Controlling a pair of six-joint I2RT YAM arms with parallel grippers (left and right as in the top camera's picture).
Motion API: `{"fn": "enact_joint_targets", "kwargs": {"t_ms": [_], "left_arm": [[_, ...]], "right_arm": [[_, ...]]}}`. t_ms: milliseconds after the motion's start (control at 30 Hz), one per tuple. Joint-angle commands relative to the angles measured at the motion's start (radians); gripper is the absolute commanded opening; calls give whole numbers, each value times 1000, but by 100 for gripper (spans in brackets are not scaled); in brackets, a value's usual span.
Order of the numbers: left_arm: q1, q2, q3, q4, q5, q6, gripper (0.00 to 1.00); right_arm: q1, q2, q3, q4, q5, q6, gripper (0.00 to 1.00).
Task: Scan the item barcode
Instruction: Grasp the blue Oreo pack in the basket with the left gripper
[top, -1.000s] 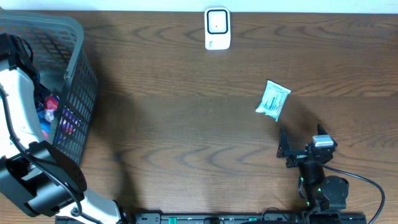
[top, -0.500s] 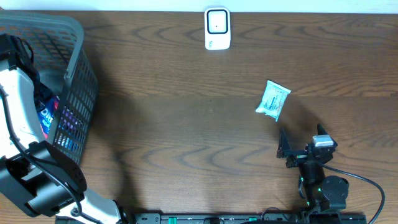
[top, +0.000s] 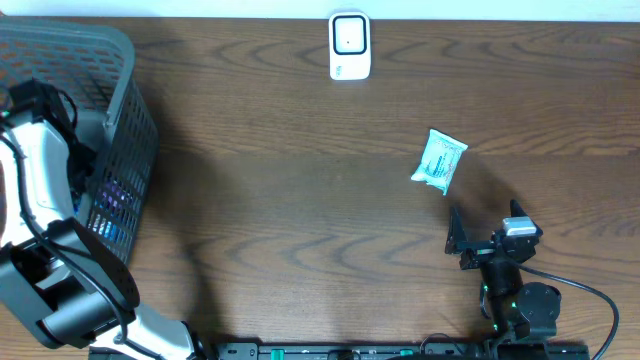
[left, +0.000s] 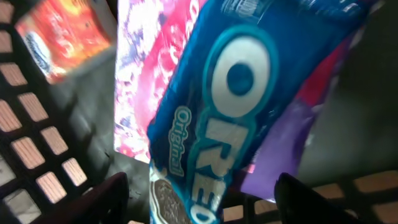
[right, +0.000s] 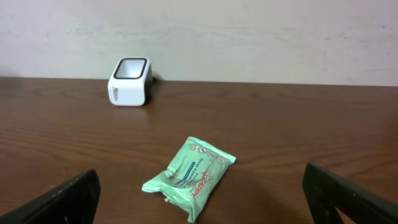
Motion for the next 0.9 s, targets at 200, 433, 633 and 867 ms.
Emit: {"fn": "enact_joint_targets", "kwargs": {"t_ms": [200, 433, 633, 867], "left_arm": [[2, -11, -42, 29, 0, 9, 37], [2, -11, -54, 30, -57, 24, 45], [3, -11, -111, 56, -94, 23, 52], [3, -13, -125, 79, -95, 20, 13]], "right_arm": [[8, -5, -2, -3, 4, 14, 99], [8, -5, -2, -3, 5, 14, 99], [8, -5, -2, -3, 5, 14, 99], [8, -5, -2, -3, 4, 14, 99]]}}
